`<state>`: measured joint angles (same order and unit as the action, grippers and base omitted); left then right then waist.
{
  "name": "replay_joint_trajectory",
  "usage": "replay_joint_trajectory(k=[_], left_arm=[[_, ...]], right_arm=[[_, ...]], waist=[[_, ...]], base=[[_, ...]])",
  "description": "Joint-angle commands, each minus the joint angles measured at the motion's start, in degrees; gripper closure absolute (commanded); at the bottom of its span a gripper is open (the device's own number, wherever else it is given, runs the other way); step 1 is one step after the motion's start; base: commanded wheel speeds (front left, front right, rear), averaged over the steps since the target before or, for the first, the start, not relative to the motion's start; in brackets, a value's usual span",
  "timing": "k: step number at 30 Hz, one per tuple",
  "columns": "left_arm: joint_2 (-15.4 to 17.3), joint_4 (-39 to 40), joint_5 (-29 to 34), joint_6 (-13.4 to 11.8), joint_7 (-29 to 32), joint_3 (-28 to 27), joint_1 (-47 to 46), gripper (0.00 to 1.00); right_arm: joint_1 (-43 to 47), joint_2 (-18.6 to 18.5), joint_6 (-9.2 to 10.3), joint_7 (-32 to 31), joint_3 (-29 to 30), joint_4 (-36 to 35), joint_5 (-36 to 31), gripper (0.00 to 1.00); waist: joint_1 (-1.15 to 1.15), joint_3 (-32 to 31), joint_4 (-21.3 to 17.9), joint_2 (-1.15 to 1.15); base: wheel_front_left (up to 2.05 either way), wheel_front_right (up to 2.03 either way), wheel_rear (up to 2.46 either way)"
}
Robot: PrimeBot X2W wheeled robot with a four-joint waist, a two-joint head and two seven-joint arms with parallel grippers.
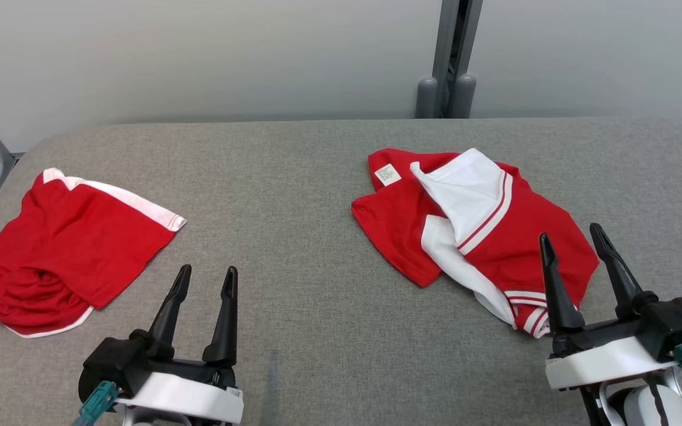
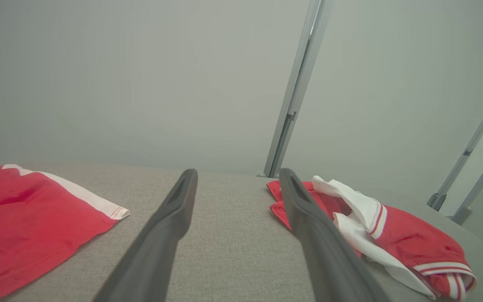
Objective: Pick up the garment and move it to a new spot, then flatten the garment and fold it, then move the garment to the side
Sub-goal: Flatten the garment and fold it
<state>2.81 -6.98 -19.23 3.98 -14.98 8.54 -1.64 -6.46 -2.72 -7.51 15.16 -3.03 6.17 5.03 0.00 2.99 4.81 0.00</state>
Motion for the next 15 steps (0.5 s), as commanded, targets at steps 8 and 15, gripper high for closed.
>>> replay_joint_trajectory(k=[8, 15], left_arm=[[0.2, -0.4, -0.6, -0.3, -0.2, 0.9, -0.8, 0.0], [0.2, -0.9, -1.2, -0.3, -0.2, 3.2, -3.1, 0.0]], right_arm=[[-0.7, -0.3, 0.04, 0.1, 0.5, 0.5, -0.8, 0.0], [-6.3, -0.3, 0.03, 0.1, -1.2, 6.1, -5.7, 0.0]], waist=[[0.0, 1.6, 1.0, 0.0], [0.0, 5.0, 3.5, 0.0]], base=[[0.0, 0.0, 0.0], [0.0, 0.0, 0.0]])
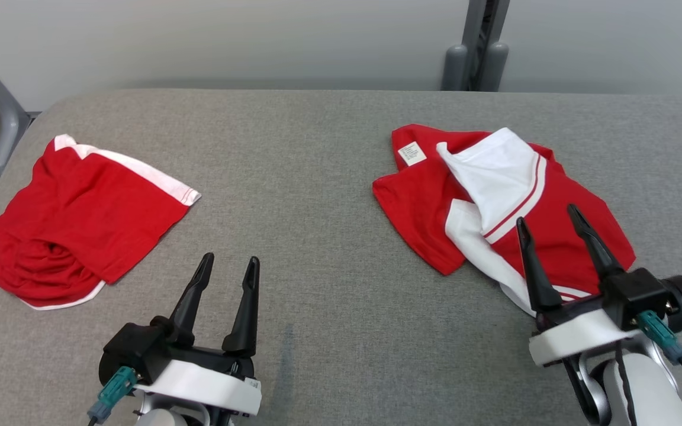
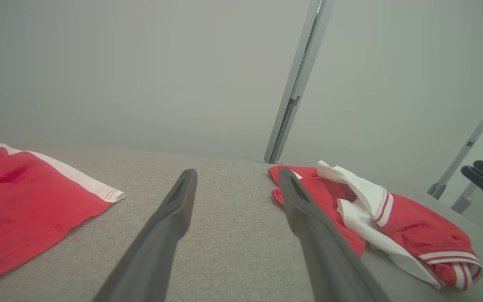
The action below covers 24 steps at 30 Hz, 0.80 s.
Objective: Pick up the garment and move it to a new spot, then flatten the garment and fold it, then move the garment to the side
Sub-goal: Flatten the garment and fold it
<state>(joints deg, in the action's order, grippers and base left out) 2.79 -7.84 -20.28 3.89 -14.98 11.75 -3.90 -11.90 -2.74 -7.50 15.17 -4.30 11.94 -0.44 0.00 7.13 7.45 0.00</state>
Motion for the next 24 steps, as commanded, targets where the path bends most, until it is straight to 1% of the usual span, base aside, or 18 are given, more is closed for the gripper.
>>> replay_joint_trajectory(k=[1, 6, 8, 13, 14, 19, 20, 23, 24], left_arm=[[0.2, 0.0, -0.2, -0.2, -0.2, 0.0, -0.8, 0.0], [0.2, -0.6, -1.1, -0.5, -0.2, 1.5, -2.1, 0.0], [0.2, -0.7, -1.5, -0.6, -0.2, 2.0, -2.5, 0.0], [0.2, -0.9, -2.2, -0.9, -0.2, 3.5, -3.1, 0.0], [0.2, -0.9, -2.6, -1.1, -0.2, 3.9, -3.3, 0.0], [0.2, -0.8, -3.0, -1.4, -0.2, 4.7, -3.3, 0.0], [0.2, -0.8, -3.3, -1.5, -0.2, 5.0, -3.4, 0.0], [0.2, -0.9, -3.5, -1.6, -0.2, 5.3, -3.5, 0.0], [0.2, -0.9, -3.6, -1.7, -0.2, 5.4, -3.5, 0.0]], right_arm=[[-0.8, -0.3, 0.02, 0.1, 0.1, 0.3, -0.2, 0.0], [-7.2, -0.3, 0.03, -1.8, -1.7, 7.8, -3.9, 0.0], [-10.0, -0.4, 0.03, -2.5, -1.3, 11.1, -5.4, 0.0], [-15.3, -0.3, 0.03, -3.7, 2.5, 18.7, -9.0, 0.0], [-16.8, -0.3, 0.03, -3.9, 4.1, 21.4, -10.4, 0.0], [-19.7, -0.4, 0.03, -4.6, 7.3, 27.0, -13.0, 0.0], [-20.6, -0.3, 0.03, -5.4, 8.8, 29.3, -13.5, 0.0], [-21.9, -0.4, 0.03, -6.5, 11.5, 32.0, -15.0, 0.0], [-22.2, -0.4, 0.03, -6.5, 12.3, 32.8, -15.2, 0.55]], waist=[[0.0, 0.9, 0.9, 0.0], [0.0, 2.6, 3.4, 0.0], [0.0, 3.0, 4.5, 0.0], [0.0, 4.0, 7.3, 0.0], [0.0, 4.2, 8.3, 0.0], [0.0, 4.8, 9.9, 0.0], [0.0, 5.0, 10.3, 0.0], [0.0, 5.1, 10.6, 0.0], [0.0, 5.1, 10.7, 0.0]], base=[[0.0, 0.0, 0.0], [0.0, 0.0, 0.0], [0.0, 0.0, 0.0], [0.0, 0.0, 0.0], [0.0, 0.0, 0.0], [0.0, 0.0, 0.0], [0.0, 0.0, 0.0], [0.0, 0.0, 0.0], [0.0, 0.0, 0.0]])
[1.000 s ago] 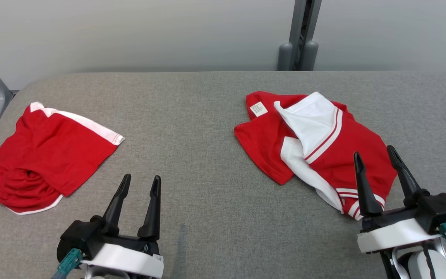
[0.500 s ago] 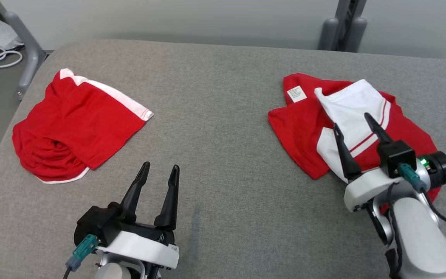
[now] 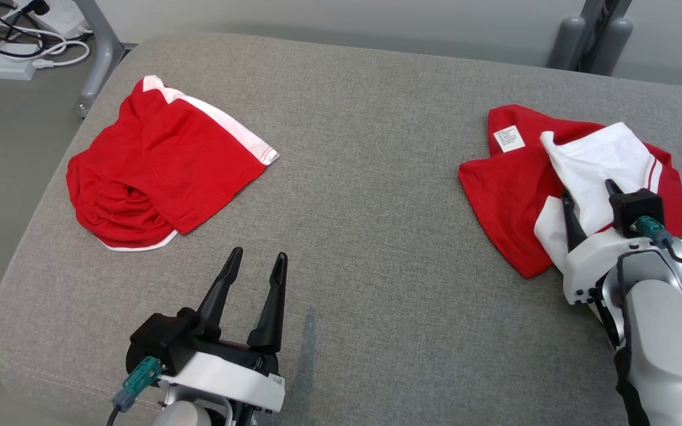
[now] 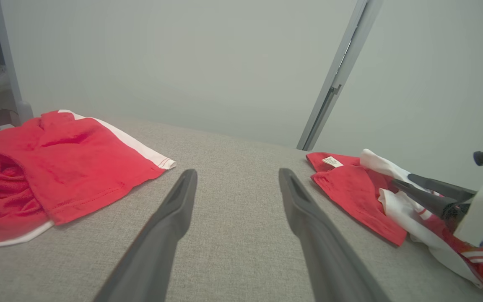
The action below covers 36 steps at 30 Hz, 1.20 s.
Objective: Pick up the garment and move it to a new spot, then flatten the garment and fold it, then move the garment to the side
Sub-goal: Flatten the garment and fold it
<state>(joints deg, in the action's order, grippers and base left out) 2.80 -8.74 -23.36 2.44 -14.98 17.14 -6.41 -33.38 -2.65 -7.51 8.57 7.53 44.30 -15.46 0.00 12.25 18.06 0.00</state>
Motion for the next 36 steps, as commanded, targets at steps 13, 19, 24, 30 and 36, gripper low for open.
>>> replay_joint_trajectory(k=[13, 19, 24, 30, 36], left_arm=[[0.2, -0.8, -0.3, -0.4, -0.2, -0.5, -0.3, 0.0], [0.2, -1.1, 0.0, -0.5, -0.2, -0.7, 1.0, 0.0], [0.2, -1.1, 0.2, -0.6, -0.2, -0.9, 2.0, 0.0], [0.2, -1.0, 0.3, -0.9, -0.2, -1.2, 3.5, 0.0], [0.2, -0.6, 0.6, -0.8, -0.2, -1.6, 4.5, 0.0]], right_arm=[[-5.7, -0.4, 0.04, 5.6, -4.0, 3.2, 10.6, 1.0], [-7.8, -0.4, 0.03, 6.2, -10.3, 0.0, 18.4, 1.0], [-9.6, -0.3, 0.03, 5.1, -18.6, -5.6, 27.1, 1.0], [-11.7, -0.5, 0.03, 2.5, -24.6, -16.4, 42.4, 1.0], [-10.4, -0.5, 0.03, -1.0, -14.4, -24.4, 49.8, 1.0]], waist=[[0.0, -3.7, -1.9, 0.0], [0.0, -6.3, -2.8, 0.0], [0.0, -8.6, -2.9, 0.0], [0.0, -10.2, -3.0, 0.0], [0.0, -10.7, -3.6, 0.0]], base=[[0.0, 0.0, 0.0], [0.0, 0.0, 0.0], [0.0, 0.0, 0.0], [0.0, 0.0, 0.0], [0.0, 0.0, 0.0]])
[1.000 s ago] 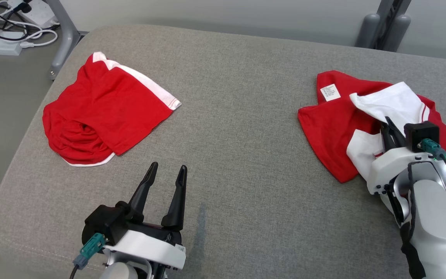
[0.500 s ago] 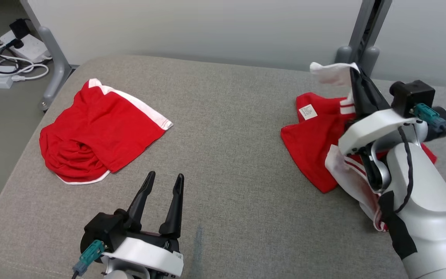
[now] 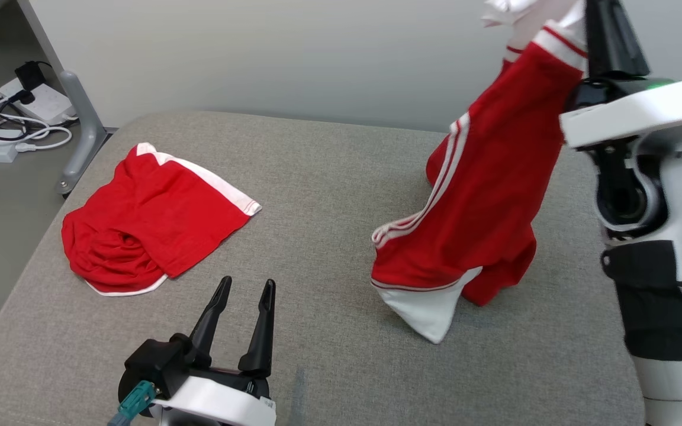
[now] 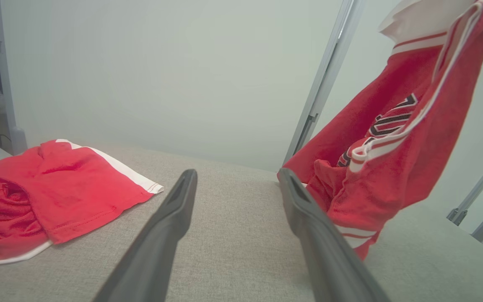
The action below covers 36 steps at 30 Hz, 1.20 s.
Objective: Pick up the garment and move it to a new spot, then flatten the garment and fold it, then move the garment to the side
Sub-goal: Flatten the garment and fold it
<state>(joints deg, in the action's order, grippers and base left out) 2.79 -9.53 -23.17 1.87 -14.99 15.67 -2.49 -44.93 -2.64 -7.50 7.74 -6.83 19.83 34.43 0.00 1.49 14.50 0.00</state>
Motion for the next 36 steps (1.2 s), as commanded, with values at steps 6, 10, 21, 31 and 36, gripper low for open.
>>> replay_joint_trajectory(k=[6, 10, 21, 31, 36], left_arm=[[0.2, 0.7, 0.4, -0.1, -0.2, 0.3, -0.1, 0.0], [0.2, 0.7, 0.3, -0.2, -0.2, 0.2, -0.7, 0.0], [0.2, 0.0, 1.0, 0.5, -0.2, 0.1, -3.0, 0.0], [0.2, -0.1, 1.4, 0.5, -0.2, -1.6, -2.3, 0.0], [0.2, 0.2, 1.2, 0.3, -0.1, -2.9, -1.6, 0.0]], right_arm=[[7.7, -4.6, 0.02, -7.5, 15.1, -1.0, -3.9, 1.0], [13.1, -6.5, 0.01, -10.9, 24.3, 1.1, -7.0, 1.0], [15.6, -6.9, 0.01, -7.8, 38.1, 14.0, -22.7, 0.0], [18.4, -3.1, 0.02, -0.5, 25.5, 8.2, -19.4, 0.0], [25.4, -2.4, 0.02, 2.0, 15.9, 0.1, -18.2, 0.0]], waist=[[0.0, 1.3, -0.5, 0.0], [0.0, 2.5, -1.0, 0.0], [0.0, 4.7, -4.4, 0.0], [0.0, 2.6, -9.1, 0.0], [0.0, 0.7, -10.9, 0.0]], base=[[0.0, 0.0, 0.0], [0.0, 0.0, 0.0], [0.0, 0.0, 0.0], [0.0, 0.0, 0.0], [0.0, 0.0, 0.0]])
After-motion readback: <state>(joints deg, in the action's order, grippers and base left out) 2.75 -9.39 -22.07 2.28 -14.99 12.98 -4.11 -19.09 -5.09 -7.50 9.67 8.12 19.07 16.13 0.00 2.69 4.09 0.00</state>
